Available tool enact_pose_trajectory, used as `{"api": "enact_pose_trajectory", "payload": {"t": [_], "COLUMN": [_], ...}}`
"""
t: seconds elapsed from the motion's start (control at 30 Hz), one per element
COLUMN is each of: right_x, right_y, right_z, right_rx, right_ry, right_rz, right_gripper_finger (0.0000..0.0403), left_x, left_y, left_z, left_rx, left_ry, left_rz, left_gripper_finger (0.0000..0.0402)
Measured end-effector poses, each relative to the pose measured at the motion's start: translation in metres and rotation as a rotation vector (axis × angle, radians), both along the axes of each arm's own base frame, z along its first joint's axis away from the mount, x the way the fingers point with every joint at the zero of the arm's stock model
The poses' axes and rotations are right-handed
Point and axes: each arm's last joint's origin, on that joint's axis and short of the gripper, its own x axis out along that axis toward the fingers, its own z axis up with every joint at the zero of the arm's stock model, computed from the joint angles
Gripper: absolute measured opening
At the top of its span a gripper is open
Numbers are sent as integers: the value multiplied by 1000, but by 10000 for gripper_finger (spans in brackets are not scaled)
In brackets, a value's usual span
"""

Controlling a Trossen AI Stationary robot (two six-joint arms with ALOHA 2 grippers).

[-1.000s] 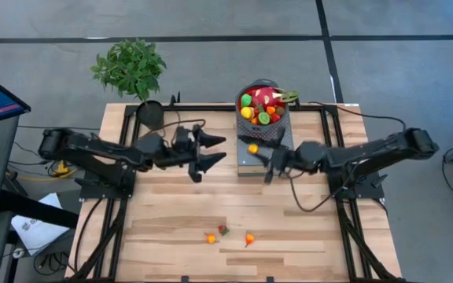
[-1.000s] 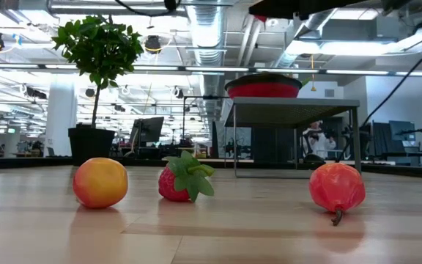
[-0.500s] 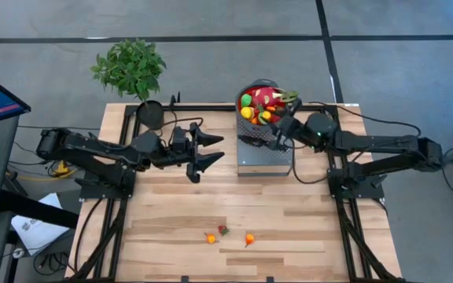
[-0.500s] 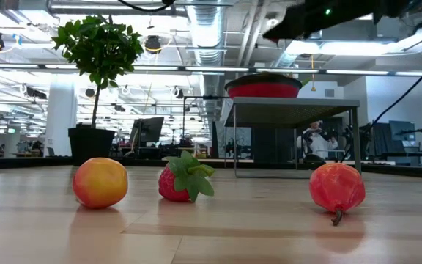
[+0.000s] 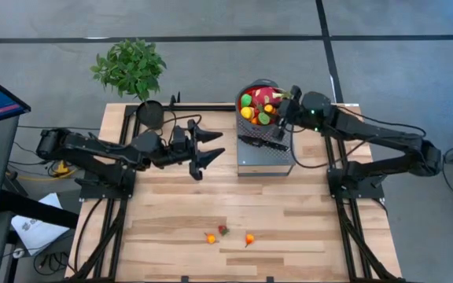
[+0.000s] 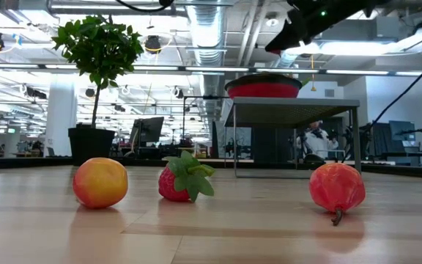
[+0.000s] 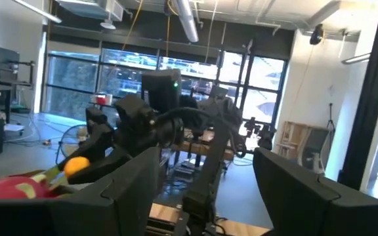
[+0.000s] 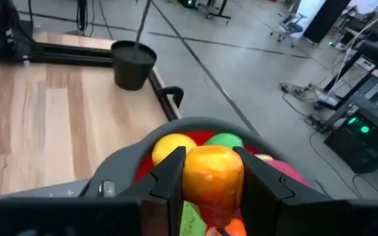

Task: Pick & Place Fruit
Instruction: Put the yellow pear into the red colander on the shelf

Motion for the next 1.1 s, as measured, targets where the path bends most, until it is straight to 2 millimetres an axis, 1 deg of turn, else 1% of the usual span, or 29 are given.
{"api": "enact_pose_trajectory", "payload": {"t": [0.1, 0.17, 0.23, 0.33, 0.5, 0.7, 0.8, 1.1], "right_x": [-3, -5, -3, 2, 15, 19, 19, 10], "right_y": [-6, -10, -15, -23, -36, -42, -42, -41], "right_z": [8, 9, 6, -3, -19, -25, -25, -15], "right_rx": [8, 21, 39, 77, 102, 107, 102, 62], "right_ry": [-5, -17, -15, 9, 47, 56, 52, 35], "right_rz": [15, 43, 62, 42, 21, 8, 2, -77], "right_gripper_finger": [103, 103, 103, 103, 103, 105, 124, 212], "left_x": [0, -3, -6, -10, -14, -16, -16, -17], "left_y": [4, 7, 13, 20, 27, 34, 38, 47], "left_z": [-1, 0, 1, 3, 4, 3, 3, 0], "left_rx": [1, 2, 3, 0, 0, -1, -1, -3], "left_ry": [9, 33, 56, 72, 89, 108, 111, 146], "left_rz": [14, 25, 46, 78, 100, 128, 142, 174], "left_gripper_finger": [242, 241, 239, 235, 229, 225, 225, 220]}}
